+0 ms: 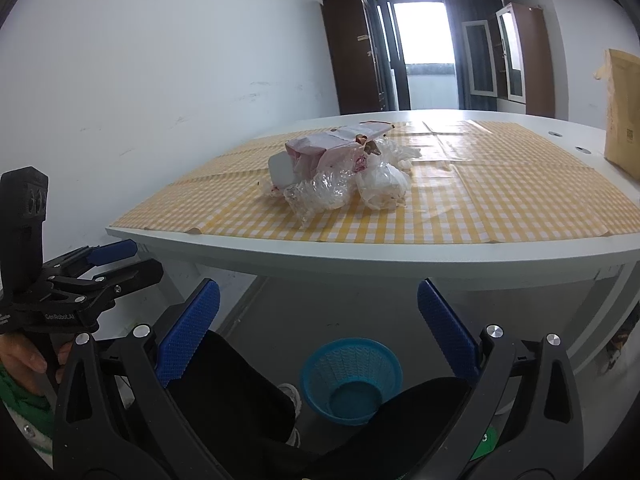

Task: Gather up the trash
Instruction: 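Move both tools toward the trash pile on the checkered table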

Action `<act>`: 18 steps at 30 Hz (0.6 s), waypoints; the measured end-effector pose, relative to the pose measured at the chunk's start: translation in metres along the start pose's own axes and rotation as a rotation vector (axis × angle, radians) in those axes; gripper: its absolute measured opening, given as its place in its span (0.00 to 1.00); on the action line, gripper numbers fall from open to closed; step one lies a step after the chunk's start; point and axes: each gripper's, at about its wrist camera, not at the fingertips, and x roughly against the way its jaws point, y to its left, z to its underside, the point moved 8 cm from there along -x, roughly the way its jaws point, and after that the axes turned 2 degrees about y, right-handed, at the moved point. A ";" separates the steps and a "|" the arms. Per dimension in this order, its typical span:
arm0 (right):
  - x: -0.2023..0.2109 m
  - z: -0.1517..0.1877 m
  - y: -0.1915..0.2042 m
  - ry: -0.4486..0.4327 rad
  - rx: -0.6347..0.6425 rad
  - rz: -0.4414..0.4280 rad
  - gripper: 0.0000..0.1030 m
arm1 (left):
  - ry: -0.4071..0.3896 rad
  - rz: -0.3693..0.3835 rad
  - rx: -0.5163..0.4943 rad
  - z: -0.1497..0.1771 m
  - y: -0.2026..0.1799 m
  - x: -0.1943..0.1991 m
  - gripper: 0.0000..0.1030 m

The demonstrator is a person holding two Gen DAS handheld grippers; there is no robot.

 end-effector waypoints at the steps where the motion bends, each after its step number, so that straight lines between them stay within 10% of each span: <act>1: 0.000 0.000 0.000 0.001 0.001 0.001 0.92 | 0.001 -0.003 0.002 0.000 0.001 0.000 0.95; 18: 0.001 -0.012 0.006 -0.009 0.013 -0.011 0.92 | -0.028 0.013 0.044 -0.007 0.016 0.005 0.95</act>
